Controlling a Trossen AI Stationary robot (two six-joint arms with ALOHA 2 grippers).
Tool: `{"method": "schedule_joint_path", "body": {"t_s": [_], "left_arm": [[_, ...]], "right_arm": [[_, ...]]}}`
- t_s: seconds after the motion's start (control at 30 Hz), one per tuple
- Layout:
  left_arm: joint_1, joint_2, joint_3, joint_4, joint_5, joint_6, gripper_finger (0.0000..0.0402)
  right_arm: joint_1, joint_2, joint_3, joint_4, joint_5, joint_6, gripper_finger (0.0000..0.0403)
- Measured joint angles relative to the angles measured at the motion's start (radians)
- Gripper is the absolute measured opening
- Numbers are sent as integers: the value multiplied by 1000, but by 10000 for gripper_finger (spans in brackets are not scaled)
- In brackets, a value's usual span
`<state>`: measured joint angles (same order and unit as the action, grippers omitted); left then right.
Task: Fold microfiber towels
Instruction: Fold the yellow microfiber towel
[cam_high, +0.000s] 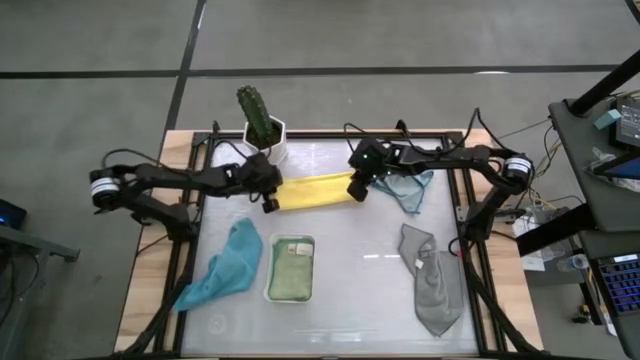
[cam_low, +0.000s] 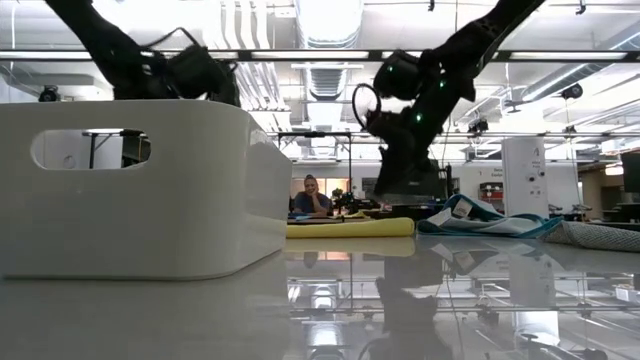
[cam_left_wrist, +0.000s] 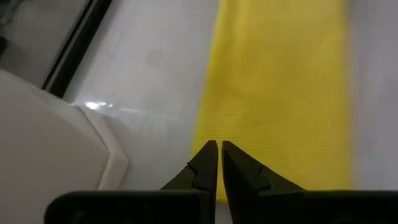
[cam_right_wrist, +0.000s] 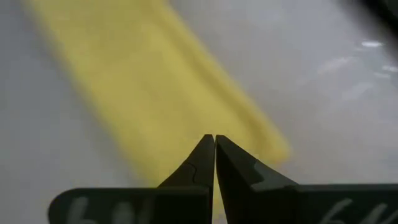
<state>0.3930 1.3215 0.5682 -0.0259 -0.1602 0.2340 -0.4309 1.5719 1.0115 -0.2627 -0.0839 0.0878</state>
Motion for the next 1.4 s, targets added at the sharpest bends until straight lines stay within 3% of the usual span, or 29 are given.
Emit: {"method": "schedule_joint_path", "body": {"t_s": [0.1,0.27,0.9,1.4], "left_arm": [[-10,-50,-8,-39,87,-25,8],[-39,-58,-32,-40,196,-77,8],[-61,127,-56,3,199,-125,8],[-60,81,-60,-49,174,-126,8]], "right_arm": [[26,-2,-3,-1,-80,-9,9],[65,17,-15,13,-80,2,9],[93,127,-66,41,-86,77,9],[95,53,-77,-33,-110,129,9]]}}
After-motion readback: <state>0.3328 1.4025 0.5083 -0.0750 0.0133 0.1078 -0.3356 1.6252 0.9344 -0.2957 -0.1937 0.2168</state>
